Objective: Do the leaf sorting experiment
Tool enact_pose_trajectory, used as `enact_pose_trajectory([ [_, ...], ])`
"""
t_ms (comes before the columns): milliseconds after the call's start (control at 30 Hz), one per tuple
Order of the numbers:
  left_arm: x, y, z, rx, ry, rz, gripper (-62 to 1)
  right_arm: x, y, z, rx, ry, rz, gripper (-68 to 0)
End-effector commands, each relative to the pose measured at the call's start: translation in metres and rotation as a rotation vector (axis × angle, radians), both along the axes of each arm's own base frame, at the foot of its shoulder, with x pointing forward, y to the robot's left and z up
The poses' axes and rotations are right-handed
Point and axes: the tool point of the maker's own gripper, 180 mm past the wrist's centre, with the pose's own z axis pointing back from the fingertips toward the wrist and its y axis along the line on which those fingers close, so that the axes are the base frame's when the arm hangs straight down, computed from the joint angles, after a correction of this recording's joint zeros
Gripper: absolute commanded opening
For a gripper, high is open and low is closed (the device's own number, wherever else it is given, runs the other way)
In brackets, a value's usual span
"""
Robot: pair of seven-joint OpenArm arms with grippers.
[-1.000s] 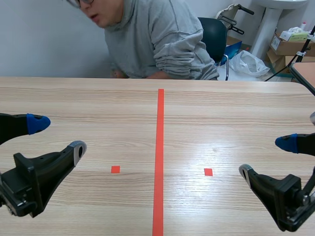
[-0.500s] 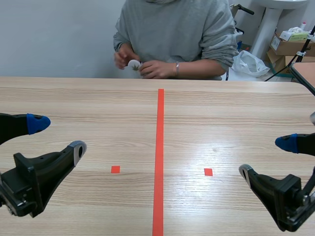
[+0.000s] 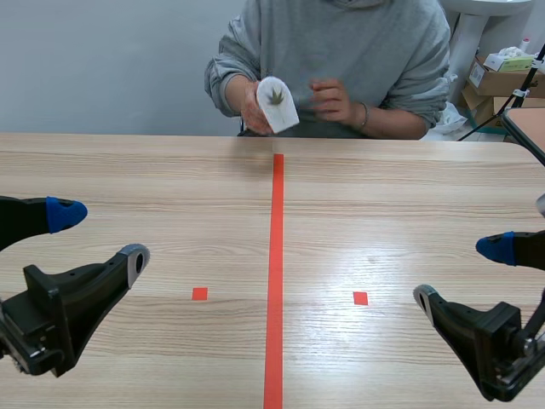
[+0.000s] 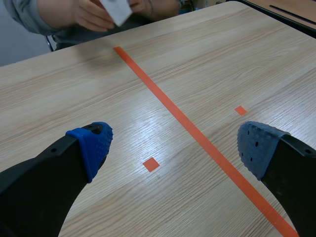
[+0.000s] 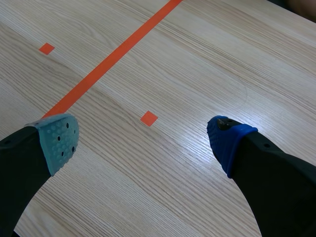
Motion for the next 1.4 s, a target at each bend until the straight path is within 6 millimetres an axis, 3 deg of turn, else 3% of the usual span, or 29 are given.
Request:
enact_pose_trajectory([
  [0,0.0,-0.0009,0.0055,-0.008,-0.016,-0.006,-6.7,0.0061,-0.0005,0.0093,0.011,-0.037,-0.003,-14.4],
  [1367,-0.0008,-0.0003,0.0013,0.01,-0.001,-0.007,-6.7,0.0061,-0.0005,0.0093,0.011,-0.037,-0.003,-14.4],
])
